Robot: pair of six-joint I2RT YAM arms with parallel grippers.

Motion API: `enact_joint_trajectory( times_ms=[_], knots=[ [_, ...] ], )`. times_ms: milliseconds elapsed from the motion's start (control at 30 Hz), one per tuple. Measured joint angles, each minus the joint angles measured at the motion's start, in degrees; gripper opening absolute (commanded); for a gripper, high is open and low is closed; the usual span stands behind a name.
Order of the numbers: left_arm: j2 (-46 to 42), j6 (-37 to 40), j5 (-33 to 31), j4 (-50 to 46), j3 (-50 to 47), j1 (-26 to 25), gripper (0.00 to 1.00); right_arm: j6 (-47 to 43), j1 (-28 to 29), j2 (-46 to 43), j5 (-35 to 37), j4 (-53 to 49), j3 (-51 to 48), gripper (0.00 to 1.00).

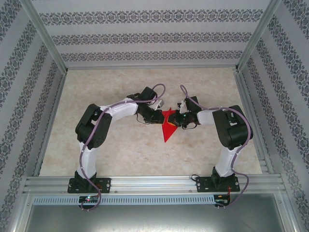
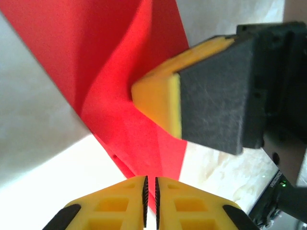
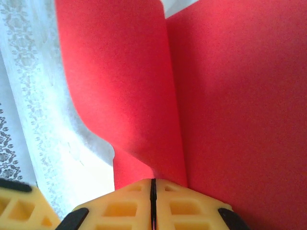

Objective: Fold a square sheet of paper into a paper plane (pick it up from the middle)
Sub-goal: Third fold the triangle at the center of the table.

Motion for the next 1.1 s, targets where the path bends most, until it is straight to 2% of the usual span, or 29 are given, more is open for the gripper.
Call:
enact_joint_trajectory(
  times_ms=[267,433,1100],
  knots=[
    [-2.05,-7.06,0.90,13.16,-9.05,-3.74,0.15,0.90,0.02,0.02,-0.15,0.83,-0.28,0.10],
    [-0.90,-8.92,1.14,17.35,-9.35,-4.83,0.15,1.53,0.02,0.00,-0.15,1.55,-0.66,0.10],
    [1.84,-1.36,-4.11,15.13,-8.98,-5.18,0.14,1.68,0.02,-0.04,0.26,0.52,-0.09,0.10]
  ],
)
